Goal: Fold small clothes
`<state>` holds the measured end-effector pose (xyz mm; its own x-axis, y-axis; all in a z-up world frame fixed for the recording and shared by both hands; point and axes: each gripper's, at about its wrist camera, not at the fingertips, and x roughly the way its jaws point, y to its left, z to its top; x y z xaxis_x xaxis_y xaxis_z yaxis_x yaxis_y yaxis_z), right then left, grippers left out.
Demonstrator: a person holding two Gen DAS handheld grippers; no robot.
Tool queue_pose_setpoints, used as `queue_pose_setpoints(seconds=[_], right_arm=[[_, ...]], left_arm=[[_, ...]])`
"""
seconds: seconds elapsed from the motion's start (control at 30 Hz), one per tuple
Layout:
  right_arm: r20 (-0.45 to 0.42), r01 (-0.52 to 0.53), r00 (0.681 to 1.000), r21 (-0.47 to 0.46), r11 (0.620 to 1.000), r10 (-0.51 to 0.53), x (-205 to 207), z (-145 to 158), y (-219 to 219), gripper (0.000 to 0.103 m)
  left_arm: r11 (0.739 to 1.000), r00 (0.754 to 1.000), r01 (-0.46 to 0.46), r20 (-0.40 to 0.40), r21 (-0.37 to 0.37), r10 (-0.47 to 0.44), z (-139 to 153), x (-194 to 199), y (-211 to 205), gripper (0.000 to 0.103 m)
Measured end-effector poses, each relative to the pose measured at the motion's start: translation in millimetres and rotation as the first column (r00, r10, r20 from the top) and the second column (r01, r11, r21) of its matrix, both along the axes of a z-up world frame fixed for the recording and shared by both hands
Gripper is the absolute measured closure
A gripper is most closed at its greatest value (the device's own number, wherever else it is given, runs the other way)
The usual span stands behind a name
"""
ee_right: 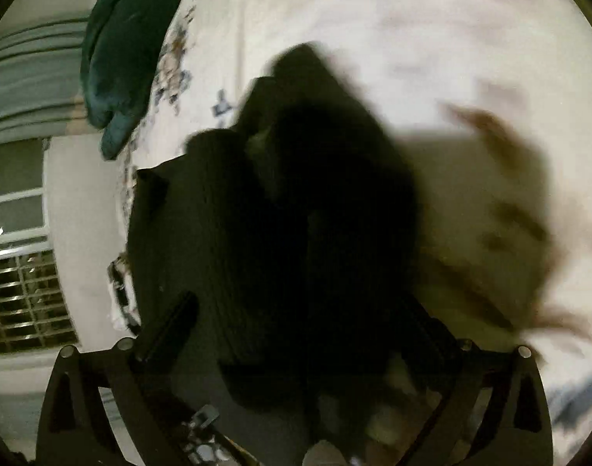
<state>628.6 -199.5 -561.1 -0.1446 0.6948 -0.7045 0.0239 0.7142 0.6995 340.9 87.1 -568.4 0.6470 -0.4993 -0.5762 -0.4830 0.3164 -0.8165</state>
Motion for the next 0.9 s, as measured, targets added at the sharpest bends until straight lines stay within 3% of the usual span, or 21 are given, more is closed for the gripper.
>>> queue_pose_setpoints(seconds=[0.07,0.1,0.13,0.17,0.2,0.3,0.43,0.53,0.63,0.67,0.73,0.77,0.83,0.9], right_arm=[[0.003,0.006,1.0,-0.005,1.0,-0.006,4.6,-1.2,8.6,0.002],[0.007,0.022,1.0,-0.005,1.0,-0.022,5.5,-1.8,11.2,0.007],[0.02,0.039,0.999,-0.013,0.999,-0.038,4.9,-1.5,12.3,0.014],[0.025,0.046,0.999,-0.039,0.998,-0.045,1.3,-1.3,11.0,0.045],[0.015,0.062,0.998,-0.038,0.997,-0.061,-2.6,-2.8,9.0,0.068],[0.026,0.174,0.984,-0.015,0.985,-0.174,-28.1,6.8,-2.6,0.083],[0.007,0.311,0.951,-0.001,0.951,-0.311,-90.2,28.6,-15.1,0.085],[-0.023,0.392,0.92,-0.012,0.92,-0.392,-170.8,45.4,-11.0,0.085],[-0.062,0.447,0.892,-0.036,0.894,-0.448,-242.6,50.4,3.2,0.085],[-0.079,0.46,0.883,-0.057,0.886,-0.463,-264.6,46.7,8.9,0.085],[-0.127,0.49,0.858,-0.087,0.868,-0.497,-288.1,30.7,18.6,0.084],[-0.161,0.504,0.842,-0.105,0.857,-0.514,-296.0,19.5,19.3,0.08],[-0.174,0.52,0.826,-0.127,0.844,-0.536,-304.2,8.8,13.7,0.069],[-0.164,0.505,0.835,-0.152,0.85,-0.525,-304.6,12.9,6.3,0.053]], left_arm=[[0.997,0.998,-0.069,0.007,-0.021,0.069,3.3,-0.4,2.8,0.031],[0.996,0.996,-0.085,0.007,-0.022,0.085,5.7,-1.5,5.2,0.052],[0.996,0.997,-0.082,0.013,-0.031,0.082,7.9,-2.0,8.0,0.059],[0.997,0.997,-0.071,0.016,-0.035,0.071,10.8,-2.0,11.8,0.063],[0.998,0.998,-0.054,0.02,-0.033,0.054,15.5,-1.5,15.7,0.066],[0.998,0.998,0.052,0.035,0.024,-0.053,36.8,8.2,26.9,0.069],[0.973,0.979,0.196,0.039,0.119,-0.202,71.1,23.7,70.0,0.069],[0.939,0.946,0.313,0.037,0.143,-0.322,86.5,31.5,106.8,0.071],[0.847,0.865,0.497,-0.021,0.188,-0.502,83.2,50.2,114.4,0.064],[0.814,0.837,0.543,-0.05,0.206,-0.545,76.0,52.4,113.7,0.055],[0.784,0.811,0.584,-0.127,0.21,-0.571,52.4,48.4,114.8,0.044],[0.79,0.813,0.582,-0.145,0.194,-0.564,44.2,46.0,117.0,0.044],[0.831,0.847,0.532,-0.114,0.166,-0.519,42.1,34.6,123.4,0.043],[0.855,0.873,0.488,-0.083,0.175,-0.481,53.7,22.8,126.5,0.043]])
